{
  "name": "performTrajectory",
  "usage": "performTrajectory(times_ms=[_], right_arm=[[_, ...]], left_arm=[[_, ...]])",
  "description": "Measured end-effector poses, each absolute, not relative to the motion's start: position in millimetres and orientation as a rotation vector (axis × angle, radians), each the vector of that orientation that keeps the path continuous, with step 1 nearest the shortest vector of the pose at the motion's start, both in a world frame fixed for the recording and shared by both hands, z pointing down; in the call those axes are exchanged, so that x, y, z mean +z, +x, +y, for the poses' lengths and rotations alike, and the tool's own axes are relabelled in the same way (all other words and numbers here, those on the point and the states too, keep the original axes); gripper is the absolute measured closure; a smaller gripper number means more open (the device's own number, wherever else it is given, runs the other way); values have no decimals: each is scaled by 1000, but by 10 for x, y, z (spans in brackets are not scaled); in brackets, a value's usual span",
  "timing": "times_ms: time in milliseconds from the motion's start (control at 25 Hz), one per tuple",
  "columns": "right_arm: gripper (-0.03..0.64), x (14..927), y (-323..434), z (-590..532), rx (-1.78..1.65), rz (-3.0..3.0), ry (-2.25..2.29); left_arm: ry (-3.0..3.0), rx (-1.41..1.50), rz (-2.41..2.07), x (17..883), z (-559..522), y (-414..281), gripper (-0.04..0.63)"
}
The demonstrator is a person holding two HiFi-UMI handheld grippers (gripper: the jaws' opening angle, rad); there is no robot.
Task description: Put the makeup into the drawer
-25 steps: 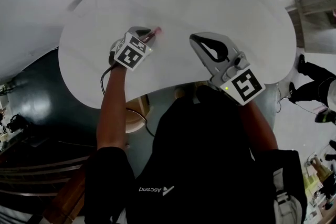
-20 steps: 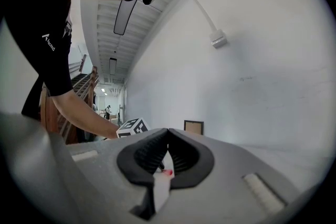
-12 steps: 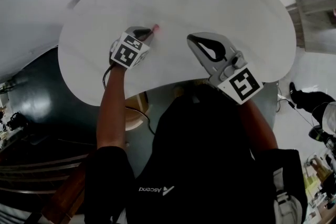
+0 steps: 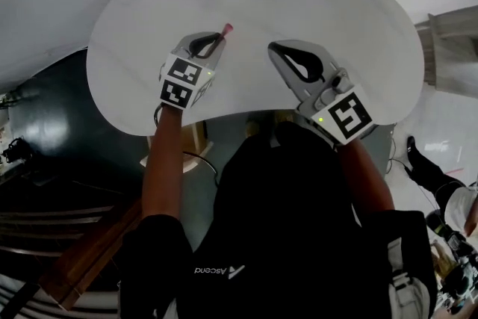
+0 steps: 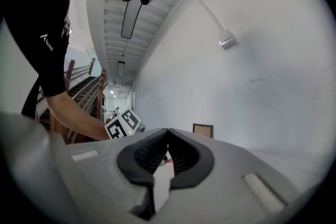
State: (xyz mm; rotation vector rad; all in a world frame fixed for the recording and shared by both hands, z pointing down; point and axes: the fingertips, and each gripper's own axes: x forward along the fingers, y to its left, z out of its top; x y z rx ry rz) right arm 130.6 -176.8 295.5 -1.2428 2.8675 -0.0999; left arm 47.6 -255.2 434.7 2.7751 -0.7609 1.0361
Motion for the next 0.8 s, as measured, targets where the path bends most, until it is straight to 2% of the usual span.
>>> performTrajectory(times_ms=[480, 800], right_arm=[[614, 2746, 1113, -1696, -36, 2935, -1022], [614, 2728, 1065, -1653, -25, 2961, -855]], left_arm=[[2847, 458, -1167, 3291, -2149, 347, 541], [2809, 213, -1414, 2904, -1866, 275, 541]])
